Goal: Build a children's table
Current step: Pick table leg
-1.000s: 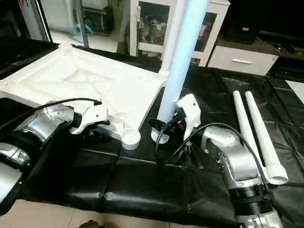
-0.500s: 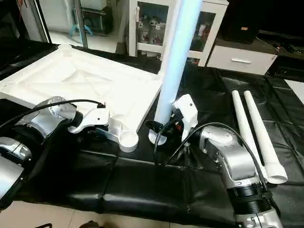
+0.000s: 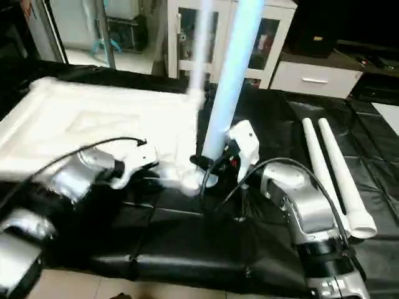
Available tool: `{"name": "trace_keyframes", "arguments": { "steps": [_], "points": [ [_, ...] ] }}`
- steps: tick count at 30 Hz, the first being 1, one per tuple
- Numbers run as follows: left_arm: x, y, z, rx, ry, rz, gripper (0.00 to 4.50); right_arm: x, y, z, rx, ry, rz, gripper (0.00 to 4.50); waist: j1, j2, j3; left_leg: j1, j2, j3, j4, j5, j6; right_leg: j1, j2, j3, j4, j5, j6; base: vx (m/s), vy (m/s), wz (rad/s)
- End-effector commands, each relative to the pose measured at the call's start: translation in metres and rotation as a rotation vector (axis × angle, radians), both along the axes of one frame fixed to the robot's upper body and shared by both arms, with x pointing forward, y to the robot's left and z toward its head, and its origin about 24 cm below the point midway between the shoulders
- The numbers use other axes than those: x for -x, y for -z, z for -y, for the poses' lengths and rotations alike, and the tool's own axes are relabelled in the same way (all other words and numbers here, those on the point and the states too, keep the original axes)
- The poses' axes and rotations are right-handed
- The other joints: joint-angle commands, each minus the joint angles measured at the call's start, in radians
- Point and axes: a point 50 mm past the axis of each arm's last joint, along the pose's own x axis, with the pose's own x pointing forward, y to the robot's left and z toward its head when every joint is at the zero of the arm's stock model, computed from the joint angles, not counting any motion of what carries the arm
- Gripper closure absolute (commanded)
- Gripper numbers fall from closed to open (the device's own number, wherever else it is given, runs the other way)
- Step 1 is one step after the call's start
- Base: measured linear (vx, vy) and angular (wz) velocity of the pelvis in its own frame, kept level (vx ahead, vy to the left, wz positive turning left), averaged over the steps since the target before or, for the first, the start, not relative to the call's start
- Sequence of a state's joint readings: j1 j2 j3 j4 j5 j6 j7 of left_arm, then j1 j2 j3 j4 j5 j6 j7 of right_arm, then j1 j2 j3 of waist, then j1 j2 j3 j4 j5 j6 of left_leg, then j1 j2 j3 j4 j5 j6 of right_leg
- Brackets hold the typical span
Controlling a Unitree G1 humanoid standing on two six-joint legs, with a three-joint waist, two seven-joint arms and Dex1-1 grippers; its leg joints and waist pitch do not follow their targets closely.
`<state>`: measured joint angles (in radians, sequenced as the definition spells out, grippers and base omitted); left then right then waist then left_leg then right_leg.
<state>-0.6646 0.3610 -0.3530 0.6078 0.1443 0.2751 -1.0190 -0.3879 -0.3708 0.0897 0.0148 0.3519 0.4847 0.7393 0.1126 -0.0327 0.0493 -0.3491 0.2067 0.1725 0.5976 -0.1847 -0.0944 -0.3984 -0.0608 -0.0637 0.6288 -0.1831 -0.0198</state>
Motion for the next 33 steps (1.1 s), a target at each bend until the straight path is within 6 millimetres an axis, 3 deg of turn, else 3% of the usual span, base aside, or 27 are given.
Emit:
{"name": "trace_keyframes", "arguments": {
  "steps": [1,2,3,4,6,10,13,19,22,23,24,25,26,27,28,29,30,31,32,33],
  "points": [
    [0.014,0.013,0.007,0.046,0.014,-0.046,3.8,-0.005,-0.007,0.007,-0.028,0.052,0.024,2.64,0.001,-0.005,-0.057,0.006,0.025,-0.01,-0.073,-0.236,-0.003,0.042,-0.086,0.047,-0.1,-0.388,-0.126,0.0,0.0,0.0],
    [0.016,0.012,0.008,0.048,0.032,-0.034,3.8,-0.005,-0.007,0.007,-0.03,0.056,0.023,2.64,0.0,-0.004,-0.057,0.006,0.025,-0.01,-0.073,-0.232,-0.001,0.041,-0.085,0.048,-0.099,-0.381,-0.125,0.0,0.0,0.0],
    [0.02,0.011,0.011,0.052,0.089,-0.001,3.8,-0.006,-0.006,0.006,-0.037,0.068,0.018,2.64,0.002,-0.013,-0.057,0.002,0.025,-0.011,-0.075,-0.22,0.004,0.042,-0.086,0.047,-0.096,-0.377,-0.12,0.0,0.0,0.0],
    [0.025,0.011,0.014,0.052,0.147,0.033,3.8,-0.008,-0.006,0.006,-0.042,0.079,0.013,2.64,-0.001,-0.008,-0.057,0.002,0.026,-0.01,-0.077,-0.217,0.004,0.039,-0.084,0.048,-0.098,-0.366,-0.115,0.0,0.0,0.0],
    [0.04,0.011,0.019,0.026,0.252,0.092,3.81,-0.011,-0.003,0.005,-0.079,0.113,-0.022,2.64,-0.003,-0.013,-0.058,0.003,0.027,-0.008,-0.077,-0.213,0.005,0.037,-0.08,0.049,-0.094,-0.331,-0.123,0.0,0.0,0.0],
    [0.049,0.015,0.018,-0.021,0.248,0.062,3.81,-0.013,0.005,0.004,-0.137,0.126,-0.111,2.64,0.0,-0.008,-0.058,0.009,0.029,-0.004,-0.078,-0.206,0.002,0.033,-0.077,0.05,-0.084,-0.267,-0.152,0.0,0.0,0.0],
    [0.051,0.019,0.015,-0.071,0.241,0.039,3.81,-0.005,0.013,-0.002,-0.102,0.026,-0.164,2.64,0.003,-0.01,-0.057,0.007,0.028,-0.004,-0.079,-0.209,-0.005,0.038,-0.078,0.049,-0.085,-0.265,-0.139,0.0,0.0,0.0],
    [0.035,0.017,0.012,-0.129,0.064,0.08,3.81,-0.004,0.012,-0.002,-0.089,-0.009,-0.167,2.64,0.003,-0.018,-0.053,0.008,0.026,-0.005,-0.08,-0.238,-0.011,0.035,-0.083,0.05,-0.098,-0.348,-0.116,0.0,0.0,0.0],
    [0.016,0.008,0.015,-0.133,-0.2,0.109,3.81,-0.01,0.006,0.002,-0.101,0.036,-0.147,2.64,-0.003,-0.016,-0.053,0.006,0.024,-0.008,-0.079,-0.251,-0.017,0.037,-0.083,0.047,-0.102,-0.387,-0.107,0.0,0.0,0.0],
    [0.015,0.007,0.016,-0.126,-0.205,0.11,3.81,-0.01,0.006,0.002,-0.101,0.037,-0.146,2.64,-0.005,-0.018,-0.054,0.005,0.024,-0.008,-0.078,-0.25,-0.016,0.038,-0.084,0.047,-0.102,-0.388,-0.104,0.0,0.0,0.0],
    [0.013,0.006,0.018,-0.113,-0.215,0.113,3.81,-0.01,0.005,0.003,-0.101,0.038,-0.145,2.64,-0.009,-0.021,-0.054,-0.005,0.021,-0.011,-0.079,-0.233,-0.012,0.046,-0.084,0.045,-0.102,-0.387,-0.097,0.0,0.0,0.0],
    [0.012,0.004,0.02,-0.095,-0.208,0.121,3.81,-0.01,0.005,0.003,-0.1,0.038,-0.143,2.64,-0.013,-0.015,-0.053,-0.009,0.019,-0.013,-0.08,-0.23,-0.01,0.047,-0.084,0.043,-0.104,-0.402,-0.085,0.0,0.0,0.0],
    [0.012,0.004,0.02,-0.095,-0.208,0.121,3.81,-0.01,0.005,0.003,-0.1,0.038,-0.143,2.64,-0.017,-0.018,-0.053,-0.01,0.018,-0.013,-0.079,-0.231,-0.005,0.047,-0.083,0.042,-0.11,-0.413,-0.078,0.0,0.0,0.0],
    [0.01,-0.004,0.029,-0.023,-0.117,0.148,3.25,-0.008,0.003,0.004,-0.094,0.036,-0.134,2.64,-0.017,-0.01,-0.058,-0.008,0.017,-0.014,-0.076,-0.219,-0.003,0.046,-0.083,0.043,-0.108,-0.4,-0.077,0.0,0.0,0.0],
    [0.01,-0.006,0.032,-0.001,-0.081,0.155,3.11,-0.007,0.003,0.005,-0.092,0.035,-0.131,2.64,-0.017,-0.014,-0.058,-0.008,0.014,-0.012,-0.074,-0.208,0.007,0.044,-0.081,0.043,-0.115,-0.392,-0.074,0.0,0.0,0.0],
    [0.01,-0.008,0.033,0.013,-0.058,0.159,3.11,-0.007,0.002,0.005,-0.091,0.035,-0.128,2.64,-0.015,-0.017,-0.06,-0.004,0.017,-0.011,-0.073,-0.198,0.011,0.042,-0.079,0.045,-0.108,-0.35,-0.088,0.0,0.0,0.0],
    [0.01,-0.01,0.032,0.015,-0.05,0.144,3.11,-0.006,0.002,0.006,-0.088,0.036,-0.124,2.64,-0.011,-0.008,-0.064,-0.002,0.018,-0.01,-0.072,-0.176,0.014,0.043,-0.079,0.047,-0.099,-0.293,-0.108,0.0,0.0,0.0],
    [0.01,-0.012,0.032,0.012,-0.053,0.131,3.01,-0.006,0.001,0.007,-0.086,0.037,-0.122,2.64,-0.012,-0.009,-0.068,-0.006,0.021,-0.01,-0.071,-0.141,0.014,0.046,-0.075,0.047,-0.086,-0.203,-0.136,0.0,0.0,0.0],
    [0.009,-0.014,0.031,0.014,-0.055,0.127,2.66,-0.006,0.0,0.008,-0.085,0.037,-0.119,2.64,-0.01,-0.008,-0.069,-0.005,0.022,-0.009,-0.07,-0.128,0.015,0.046,-0.073,0.046,-0.082,-0.164,-0.15,0.0,0.0,0.0],
    [0.009,-0.018,0.031,0.021,-0.051,0.113,2.63,-0.006,-0.001,0.01,-0.085,0.036,-0.115,2.64,-0.009,-0.005,-0.067,-0.002,0.024,-0.007,-0.07,-0.126,0.017,0.044,-0.073,0.045,-0.078,-0.126,-0.171,0.0,0.0,0.0]
  ]
}}
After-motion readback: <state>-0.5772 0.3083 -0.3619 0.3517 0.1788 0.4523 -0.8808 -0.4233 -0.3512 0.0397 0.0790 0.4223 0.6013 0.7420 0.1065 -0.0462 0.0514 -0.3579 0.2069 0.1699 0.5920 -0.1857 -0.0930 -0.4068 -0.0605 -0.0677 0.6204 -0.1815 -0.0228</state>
